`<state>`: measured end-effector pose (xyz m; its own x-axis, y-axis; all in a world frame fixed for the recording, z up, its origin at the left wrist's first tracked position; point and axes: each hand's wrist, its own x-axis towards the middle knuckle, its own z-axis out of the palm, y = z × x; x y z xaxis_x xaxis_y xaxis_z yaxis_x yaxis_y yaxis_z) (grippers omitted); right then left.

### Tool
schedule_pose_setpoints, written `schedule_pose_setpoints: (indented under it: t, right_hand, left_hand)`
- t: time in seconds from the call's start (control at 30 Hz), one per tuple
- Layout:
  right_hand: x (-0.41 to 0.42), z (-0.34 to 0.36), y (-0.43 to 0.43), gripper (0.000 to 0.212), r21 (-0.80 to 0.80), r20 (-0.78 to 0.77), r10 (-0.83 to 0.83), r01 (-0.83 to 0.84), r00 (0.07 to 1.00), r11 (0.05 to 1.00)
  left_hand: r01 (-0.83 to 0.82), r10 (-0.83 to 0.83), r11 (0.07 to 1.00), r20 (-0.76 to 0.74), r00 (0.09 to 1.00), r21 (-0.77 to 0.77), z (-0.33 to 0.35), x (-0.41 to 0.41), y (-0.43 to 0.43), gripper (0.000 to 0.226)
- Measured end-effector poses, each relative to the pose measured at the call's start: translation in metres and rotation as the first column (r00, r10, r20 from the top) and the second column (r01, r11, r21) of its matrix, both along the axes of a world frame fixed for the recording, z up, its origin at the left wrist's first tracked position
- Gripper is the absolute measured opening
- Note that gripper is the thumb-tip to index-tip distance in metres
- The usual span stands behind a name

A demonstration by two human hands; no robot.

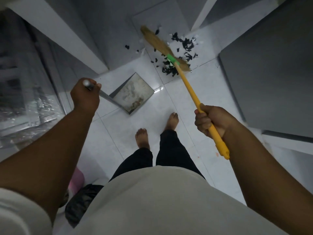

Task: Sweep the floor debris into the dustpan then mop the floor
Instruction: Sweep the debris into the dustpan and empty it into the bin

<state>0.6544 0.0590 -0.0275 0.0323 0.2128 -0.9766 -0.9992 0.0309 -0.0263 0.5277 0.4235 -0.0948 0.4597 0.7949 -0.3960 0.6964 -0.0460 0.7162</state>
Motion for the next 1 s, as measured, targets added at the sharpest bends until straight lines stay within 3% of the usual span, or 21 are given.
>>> schedule_pose_setpoints:
  t: [0.1, 0.27, 0.43, 0.6, 0.73, 0.83, 1.0]
  right_hand:
    - [0.020, -0.007, 0.017, 0.031, 0.094, 0.025, -0.034, 0.032, 0.999, 0.995]
    - [0.077, -0.034, 0.075, 0.031, 0.188, 0.136, 0.032, -0.058, 0.990, 0.980]
    - [0.131, -0.077, 0.155, 0.027, 0.156, 0.216, 0.156, -0.192, 0.964, 0.969]
    - [0.164, -0.104, 0.202, 0.006, 0.147, 0.269, 0.217, -0.263, 0.938, 0.953]
    - [0.180, -0.115, 0.197, 0.013, 0.099, 0.238, 0.276, -0.306, 0.931, 0.947]
    - [0.184, -0.114, 0.175, 0.012, -0.027, 0.236, 0.356, -0.360, 0.904, 0.933]
    - [0.181, -0.091, 0.134, 0.020, -0.079, 0.259, 0.316, -0.306, 0.913, 0.949]
  left_hand:
    - [-0.004, 0.004, 1.000, -0.004, 1.000, -0.012, 0.000, 0.018, -0.007, 0.016]
    - [-0.001, 0.001, 1.000, 0.006, 1.000, -0.030, -0.007, 0.042, -0.020, 0.011]
    - [0.003, -0.002, 0.998, 0.022, 1.000, -0.056, -0.014, 0.065, -0.026, 0.015]
    - [0.045, -0.040, 0.994, 0.045, 0.998, -0.098, -0.024, 0.084, -0.024, 0.012]
    - [0.104, -0.097, 0.988, 0.059, 0.994, -0.113, -0.030, 0.099, -0.025, 0.008]
    - [0.149, -0.138, 0.974, 0.077, 0.987, -0.173, -0.030, 0.106, -0.029, 0.007]
    - [0.156, -0.135, 0.962, 0.107, 0.985, -0.224, -0.025, 0.110, -0.040, 0.015]
